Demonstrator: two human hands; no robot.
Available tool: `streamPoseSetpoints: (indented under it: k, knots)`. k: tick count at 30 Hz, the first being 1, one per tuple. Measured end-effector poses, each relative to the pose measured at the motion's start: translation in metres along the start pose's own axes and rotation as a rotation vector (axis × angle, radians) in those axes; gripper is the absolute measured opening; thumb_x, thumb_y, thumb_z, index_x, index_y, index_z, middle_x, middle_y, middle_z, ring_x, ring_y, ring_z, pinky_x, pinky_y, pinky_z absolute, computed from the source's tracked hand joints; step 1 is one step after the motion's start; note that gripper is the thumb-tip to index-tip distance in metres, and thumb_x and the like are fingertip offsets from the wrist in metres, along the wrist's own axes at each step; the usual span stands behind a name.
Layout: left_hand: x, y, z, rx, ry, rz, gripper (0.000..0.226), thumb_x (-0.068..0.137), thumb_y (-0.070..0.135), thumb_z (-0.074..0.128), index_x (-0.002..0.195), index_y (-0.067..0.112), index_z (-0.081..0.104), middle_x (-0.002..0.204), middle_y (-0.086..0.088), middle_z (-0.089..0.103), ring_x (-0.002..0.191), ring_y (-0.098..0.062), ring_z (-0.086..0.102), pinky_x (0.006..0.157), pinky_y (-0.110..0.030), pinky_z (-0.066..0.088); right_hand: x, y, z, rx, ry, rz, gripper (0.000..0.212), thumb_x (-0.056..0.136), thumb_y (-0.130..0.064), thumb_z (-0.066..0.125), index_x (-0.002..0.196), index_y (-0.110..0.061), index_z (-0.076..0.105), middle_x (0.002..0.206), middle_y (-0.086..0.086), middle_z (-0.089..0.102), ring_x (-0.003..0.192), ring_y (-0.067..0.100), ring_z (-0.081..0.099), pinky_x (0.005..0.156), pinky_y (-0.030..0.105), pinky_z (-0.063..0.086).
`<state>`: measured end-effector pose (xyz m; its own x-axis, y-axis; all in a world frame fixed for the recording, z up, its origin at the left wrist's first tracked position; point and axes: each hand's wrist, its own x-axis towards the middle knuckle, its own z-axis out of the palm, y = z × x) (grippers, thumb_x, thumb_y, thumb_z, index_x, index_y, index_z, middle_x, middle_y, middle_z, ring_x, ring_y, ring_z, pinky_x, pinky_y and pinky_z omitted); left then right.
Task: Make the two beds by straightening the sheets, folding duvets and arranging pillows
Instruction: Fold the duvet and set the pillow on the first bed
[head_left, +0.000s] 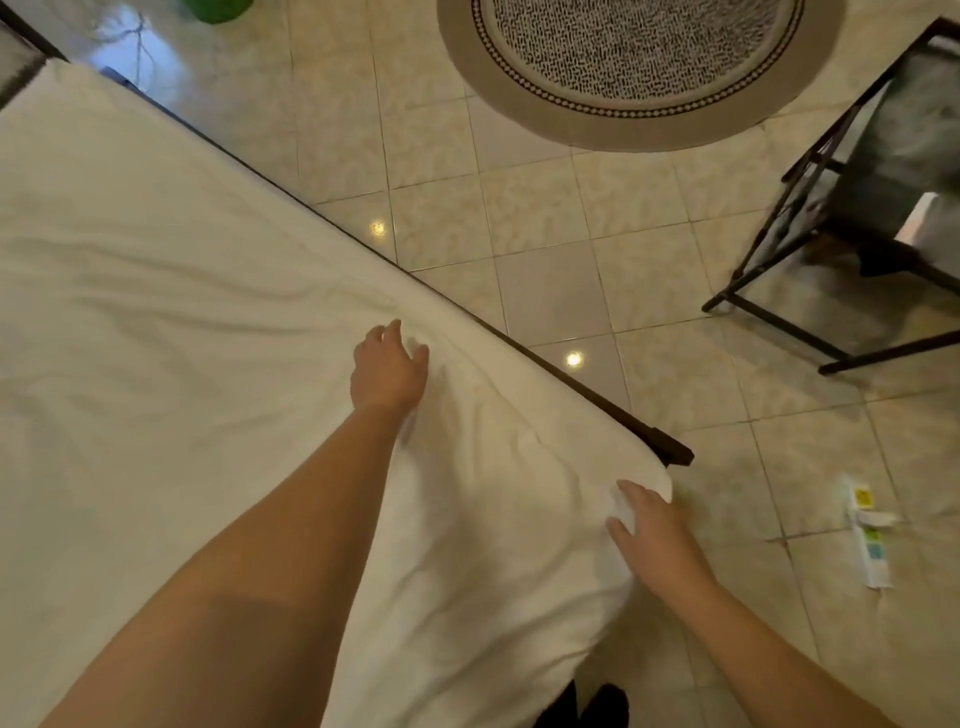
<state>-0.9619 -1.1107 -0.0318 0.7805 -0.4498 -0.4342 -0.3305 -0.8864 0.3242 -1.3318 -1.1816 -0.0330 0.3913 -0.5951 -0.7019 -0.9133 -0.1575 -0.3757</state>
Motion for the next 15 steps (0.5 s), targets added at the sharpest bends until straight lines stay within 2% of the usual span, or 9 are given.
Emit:
streamPoseSetpoints:
  k: [6,10,13,15]
  knots:
    - [0.073,0.002,0.008,0.063,0.107,-0.025,0.066,0.101,0.049,0.048,0.16,0.024,0.031,0.164,-0.01,0.03,0.148,-0.033,0.028,0.115,-0.05,0.036,0.014,0.008,0.014,-0.084,0.085,-0.007,0.047,0.097,-0.041,0.058,0.142,-0.03,0.047,0.134,-0.009,0.054,0.115,0.012,0.052,0.097,0.028,0.047]
    - [0.112,-0.003,0.004,0.114,0.174,-0.053,0.064,0.1,0.051,0.044,0.158,0.026,0.033,0.16,-0.011,0.03,0.145,-0.035,0.03,0.115,-0.049,0.036,0.021,0.011,0.019,-0.096,0.181,-0.063,0.036,0.093,-0.038,0.065,0.126,-0.027,0.06,0.127,-0.01,0.053,0.105,0.007,0.049,0.087,0.023,0.044]
    - [0.142,-0.008,-0.004,0.141,0.219,-0.106,0.065,0.099,0.054,0.044,0.157,0.027,0.033,0.165,-0.013,0.022,0.148,-0.037,0.027,0.116,-0.051,0.037,0.03,0.01,0.024,-0.093,0.209,-0.063,0.04,0.088,-0.043,0.069,0.124,-0.028,0.061,0.124,-0.009,0.058,0.101,0.008,0.05,0.083,0.026,0.044]
    - [0.159,-0.009,-0.009,0.14,0.235,-0.144,0.064,0.1,0.055,0.044,0.157,0.028,0.034,0.166,-0.012,0.02,0.149,-0.039,0.026,0.116,-0.052,0.037,0.035,0.011,0.029,-0.105,0.243,-0.069,0.046,0.083,-0.043,0.075,0.124,-0.027,0.063,0.126,-0.005,0.061,0.104,0.015,0.057,0.083,0.033,0.048]
